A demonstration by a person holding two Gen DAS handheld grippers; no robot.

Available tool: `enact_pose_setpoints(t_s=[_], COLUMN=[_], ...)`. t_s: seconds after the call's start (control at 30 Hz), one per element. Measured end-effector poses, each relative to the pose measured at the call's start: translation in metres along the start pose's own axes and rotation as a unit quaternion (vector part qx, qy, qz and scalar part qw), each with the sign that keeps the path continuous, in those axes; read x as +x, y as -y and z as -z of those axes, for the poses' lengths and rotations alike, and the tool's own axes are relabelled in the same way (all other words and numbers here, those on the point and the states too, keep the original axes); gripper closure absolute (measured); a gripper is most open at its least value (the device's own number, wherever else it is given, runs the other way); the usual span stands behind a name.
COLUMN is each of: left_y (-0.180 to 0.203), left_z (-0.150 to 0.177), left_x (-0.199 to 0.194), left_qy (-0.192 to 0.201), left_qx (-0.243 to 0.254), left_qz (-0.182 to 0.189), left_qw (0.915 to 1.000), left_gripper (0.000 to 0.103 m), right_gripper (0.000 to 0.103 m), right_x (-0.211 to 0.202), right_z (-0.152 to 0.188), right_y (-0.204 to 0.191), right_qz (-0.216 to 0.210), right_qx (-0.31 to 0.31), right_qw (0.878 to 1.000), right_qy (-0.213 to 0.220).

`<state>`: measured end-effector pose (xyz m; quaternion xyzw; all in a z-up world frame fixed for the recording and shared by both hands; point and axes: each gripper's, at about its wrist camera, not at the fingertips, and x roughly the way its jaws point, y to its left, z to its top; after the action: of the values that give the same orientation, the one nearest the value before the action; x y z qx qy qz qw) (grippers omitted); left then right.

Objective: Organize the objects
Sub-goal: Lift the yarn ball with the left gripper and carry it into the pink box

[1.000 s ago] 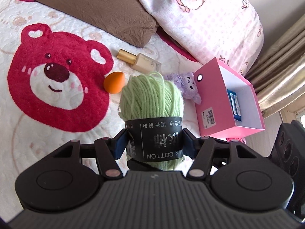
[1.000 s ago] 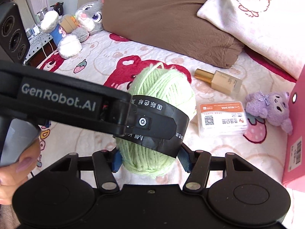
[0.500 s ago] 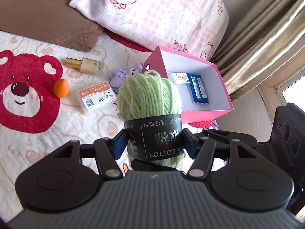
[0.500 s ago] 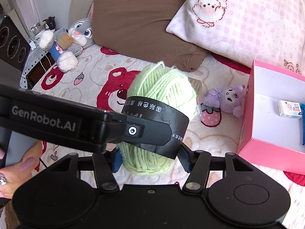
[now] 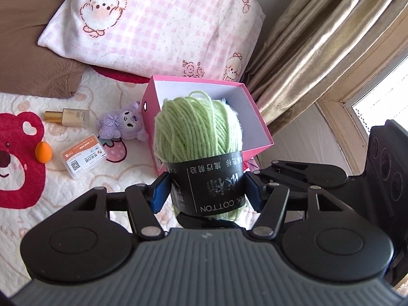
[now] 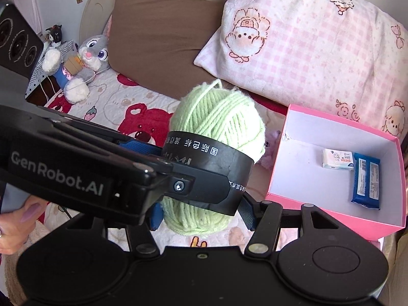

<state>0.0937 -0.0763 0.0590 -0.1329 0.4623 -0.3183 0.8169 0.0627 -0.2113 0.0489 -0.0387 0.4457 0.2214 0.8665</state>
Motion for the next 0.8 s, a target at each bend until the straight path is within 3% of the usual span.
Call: enact_pose_setpoints(t_s=[0.4, 0.6, 0.8], left_y=[0.034, 0.031, 0.028], left_z=[-0.027, -0.047, -0.067], left_x=[0.038, 0.090, 0.143], left_qy=[-0.007, -0.022, -0.039], left_qx=[0.028, 0.021, 0.006], left_qz=[0.023, 0.005, -0.020], left_qw=[0.9993, 0.9995, 0.9990], left_gripper=[0.043, 0.043, 0.043], right_gripper=[0.040, 0.040, 0.040], right_x=[-0.019, 0.010, 0.045], right_z=[-0.005, -0.004, -0.010], right_y=[0.041, 0.074, 0.122], right_qz=[0.066, 0.084, 0.067], right_qx=[0.003, 0.011, 0.049], right_qw=[0.998, 0.996, 0.997], right_qy=[0.006, 0.018, 0.013])
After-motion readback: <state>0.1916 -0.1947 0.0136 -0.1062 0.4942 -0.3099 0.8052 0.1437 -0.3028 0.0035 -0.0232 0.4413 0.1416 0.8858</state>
